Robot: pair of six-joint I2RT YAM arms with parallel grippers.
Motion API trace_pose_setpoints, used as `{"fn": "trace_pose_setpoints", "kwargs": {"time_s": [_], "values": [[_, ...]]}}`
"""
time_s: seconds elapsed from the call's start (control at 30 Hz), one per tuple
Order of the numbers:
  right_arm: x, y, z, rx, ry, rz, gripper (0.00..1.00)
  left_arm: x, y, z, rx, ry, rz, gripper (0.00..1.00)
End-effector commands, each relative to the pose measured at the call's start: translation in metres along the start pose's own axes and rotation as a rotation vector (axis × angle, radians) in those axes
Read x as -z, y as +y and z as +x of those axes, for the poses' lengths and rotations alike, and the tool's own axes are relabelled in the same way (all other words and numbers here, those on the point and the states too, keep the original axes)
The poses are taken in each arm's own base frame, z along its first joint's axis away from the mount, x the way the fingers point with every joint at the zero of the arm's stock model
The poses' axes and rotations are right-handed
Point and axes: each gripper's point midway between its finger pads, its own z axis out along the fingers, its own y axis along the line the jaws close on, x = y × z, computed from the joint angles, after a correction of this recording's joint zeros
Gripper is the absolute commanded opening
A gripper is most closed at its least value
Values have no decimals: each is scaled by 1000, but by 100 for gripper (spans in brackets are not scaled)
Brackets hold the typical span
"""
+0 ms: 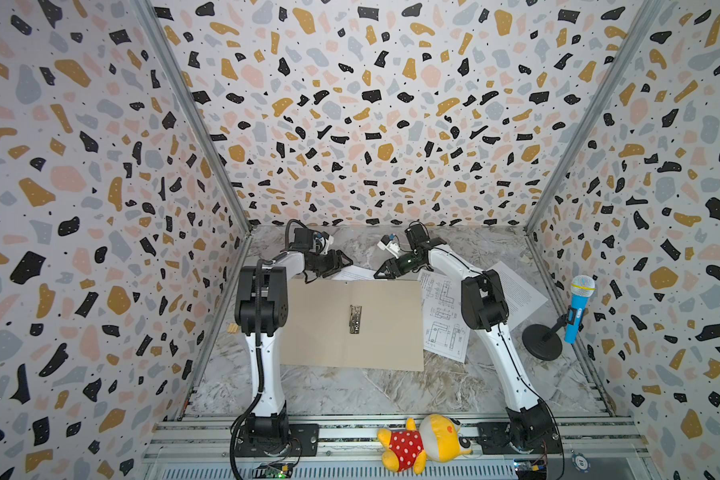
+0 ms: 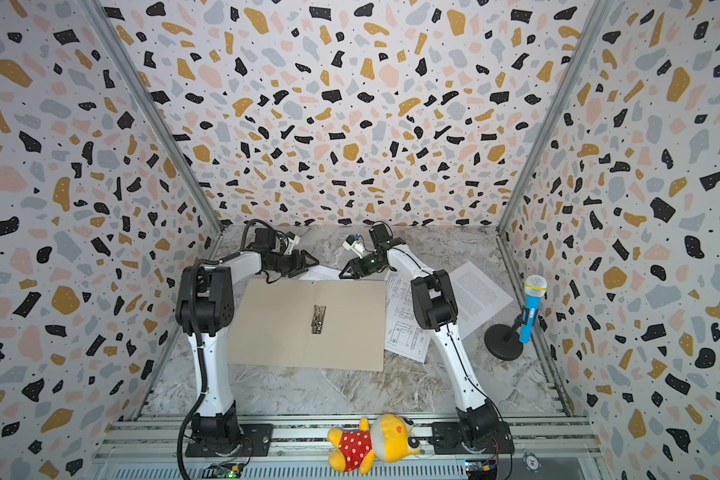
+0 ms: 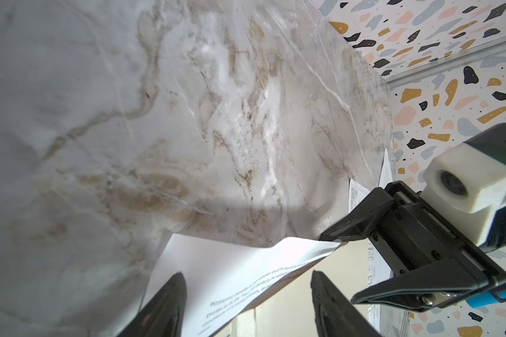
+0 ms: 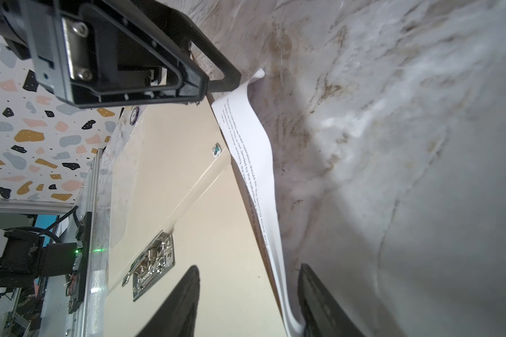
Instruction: Put the files into the folder
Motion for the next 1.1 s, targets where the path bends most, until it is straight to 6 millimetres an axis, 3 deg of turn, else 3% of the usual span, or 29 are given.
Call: {"fn": "trace_pose_setpoints", "kwargs": {"time_s": [0.0, 0.2, 0.47, 1.07], "values": [[1, 11, -11, 56, -7, -5, 56, 13, -18, -9, -28, -34, 35, 68], [-4, 12, -21, 54, -38, -14, 57, 13, -19, -9, -24, -34, 41, 68], [-10, 10, -13, 33, -21, -32, 56, 13, -19, -10, -22, -36, 41, 68], [-10, 18, -19, -10, -36, -69, 44, 12, -17, -11, -14, -37, 40, 68]]}}
